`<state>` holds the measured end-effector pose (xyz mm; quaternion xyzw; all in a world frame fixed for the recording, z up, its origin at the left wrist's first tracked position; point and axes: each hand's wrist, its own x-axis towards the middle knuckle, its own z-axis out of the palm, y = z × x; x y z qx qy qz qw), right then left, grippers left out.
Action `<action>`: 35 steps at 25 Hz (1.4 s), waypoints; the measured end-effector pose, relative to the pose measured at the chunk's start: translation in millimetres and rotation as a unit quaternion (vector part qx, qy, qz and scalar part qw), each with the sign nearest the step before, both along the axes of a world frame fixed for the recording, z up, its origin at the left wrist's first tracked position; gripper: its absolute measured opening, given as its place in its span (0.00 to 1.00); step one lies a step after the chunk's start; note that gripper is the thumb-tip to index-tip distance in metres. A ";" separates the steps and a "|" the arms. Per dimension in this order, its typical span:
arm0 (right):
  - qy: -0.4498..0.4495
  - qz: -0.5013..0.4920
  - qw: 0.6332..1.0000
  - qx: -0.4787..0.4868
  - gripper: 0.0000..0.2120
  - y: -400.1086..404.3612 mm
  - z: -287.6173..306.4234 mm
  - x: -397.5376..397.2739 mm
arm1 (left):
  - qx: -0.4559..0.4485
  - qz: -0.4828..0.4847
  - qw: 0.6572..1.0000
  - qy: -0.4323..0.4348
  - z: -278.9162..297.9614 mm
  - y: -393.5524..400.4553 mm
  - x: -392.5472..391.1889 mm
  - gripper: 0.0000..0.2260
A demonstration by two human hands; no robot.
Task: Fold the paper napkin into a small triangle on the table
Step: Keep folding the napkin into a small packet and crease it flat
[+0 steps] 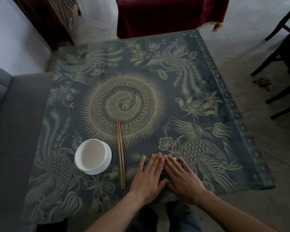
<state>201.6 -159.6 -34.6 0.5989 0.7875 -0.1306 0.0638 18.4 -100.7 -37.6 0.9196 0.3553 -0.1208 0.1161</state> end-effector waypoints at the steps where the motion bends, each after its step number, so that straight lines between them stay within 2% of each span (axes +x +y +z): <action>1: 0.002 0.001 1.000 0.000 0.34 0.4 0.1 -0.4 | -0.003 0.003 1.000 -0.002 -0.5 0.9 -0.2 0.33; 10: 0.001 0.002 1.000 -0.012 0.35 0.5 1.1 0.2 | -0.013 -0.008 1.000 0.025 2.3 -22.3 -55.4 0.33; 17: -0.005 0.002 1.000 -0.030 0.34 1.1 1.6 0.0 | 0.021 -0.035 0.999 0.025 3.9 -18.0 -19.7 0.34; 24: 0.000 -0.002 0.999 -0.039 0.34 1.5 1.8 0.7 | 0.000 -0.026 1.000 0.017 4.3 -26.9 -53.5 0.33; 28: 0.004 -0.002 0.999 -0.044 0.35 1.6 -0.2 0.1 | 0.018 -0.079 0.997 0.014 8.6 -29.9 -65.6 0.30; 30: 0.004 0.000 0.999 -0.039 0.35 1.9 1.6 -0.5 | 0.048 -0.075 0.996 -0.013 13.2 -17.8 -57.9 0.26; 32: 0.003 0.002 0.999 -0.041 0.34 2.0 4.1 -0.6 | 0.050 -0.024 0.998 -0.033 19.5 -1.1 -38.2 0.25; 35: 0.008 -0.003 0.999 -0.033 0.34 2.4 7.0 -1.3 | 0.006 -0.030 0.999 0.015 18.6 15.9 -10.8 0.29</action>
